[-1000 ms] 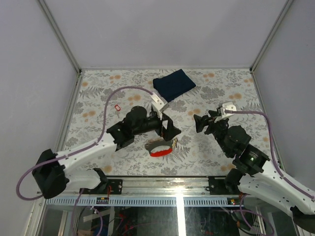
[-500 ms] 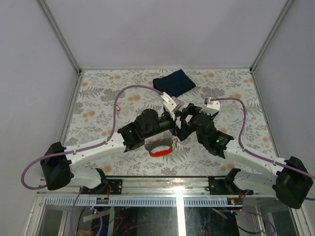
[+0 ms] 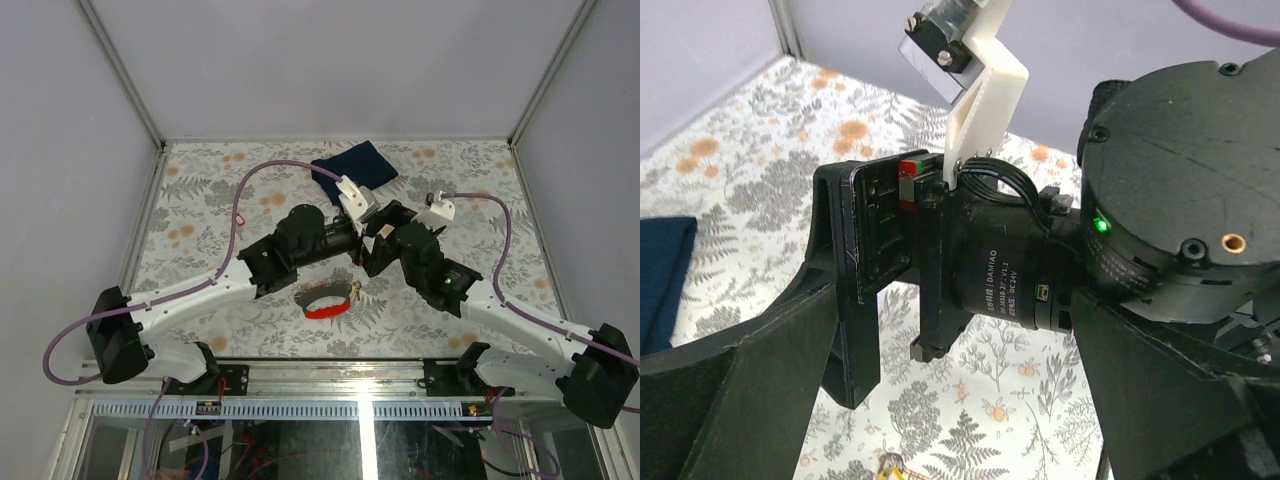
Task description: Put the keys on the keyring
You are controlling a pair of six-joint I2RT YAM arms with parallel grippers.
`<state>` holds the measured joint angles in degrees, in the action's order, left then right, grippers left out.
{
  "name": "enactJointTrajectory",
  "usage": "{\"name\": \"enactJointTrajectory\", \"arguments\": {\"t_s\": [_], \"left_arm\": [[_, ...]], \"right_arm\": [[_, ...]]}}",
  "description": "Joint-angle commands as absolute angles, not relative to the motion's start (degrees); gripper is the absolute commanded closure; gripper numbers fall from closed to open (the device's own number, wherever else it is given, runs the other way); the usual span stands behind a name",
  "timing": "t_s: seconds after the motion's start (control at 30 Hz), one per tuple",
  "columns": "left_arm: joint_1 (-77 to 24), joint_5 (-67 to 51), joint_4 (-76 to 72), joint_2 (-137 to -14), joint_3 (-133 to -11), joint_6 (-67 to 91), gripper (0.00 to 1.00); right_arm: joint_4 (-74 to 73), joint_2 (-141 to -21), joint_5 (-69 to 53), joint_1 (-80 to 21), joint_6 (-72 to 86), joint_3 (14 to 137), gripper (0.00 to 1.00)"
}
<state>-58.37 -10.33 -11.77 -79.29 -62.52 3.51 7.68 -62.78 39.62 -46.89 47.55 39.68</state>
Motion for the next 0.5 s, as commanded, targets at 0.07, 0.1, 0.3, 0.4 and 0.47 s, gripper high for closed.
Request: {"name": "enactJointTrajectory", "arguments": {"t_s": [0.07, 0.1, 0.3, 0.4, 0.47], "left_arm": [[-67.98, -30.2, -29.09, -82.87, -64.98, 7.1, 0.0], [-67.69, -29.1, -29.08, -82.4, -64.55, 7.19, 0.0], [-65.98, -28.86, -30.26, -80.72, -62.85, 6.81, 0.0], [-65.94, -27.56, -28.88, -78.81, -62.14, 4.86, 0.0], [-65.93, -26.93, -26.74, -76.72, -61.68, 3.81, 0.0]], "right_arm": [[3.03, -69.35, 35.82, -52.5, 51.12, 48.87, 0.01], [2.8, -68.45, 37.1, -52.76, 50.6, 48.6, 0.01], [-0.84, -64.81, 41.45, -54.17, 50.4, 48.56, 0.01], [-2.37, -61.89, 43.99, -54.14, 49.45, 47.0, 0.01], [-2.85, -59.25, 46.07, -54.16, 47.23, 45.43, 0.01]]}}
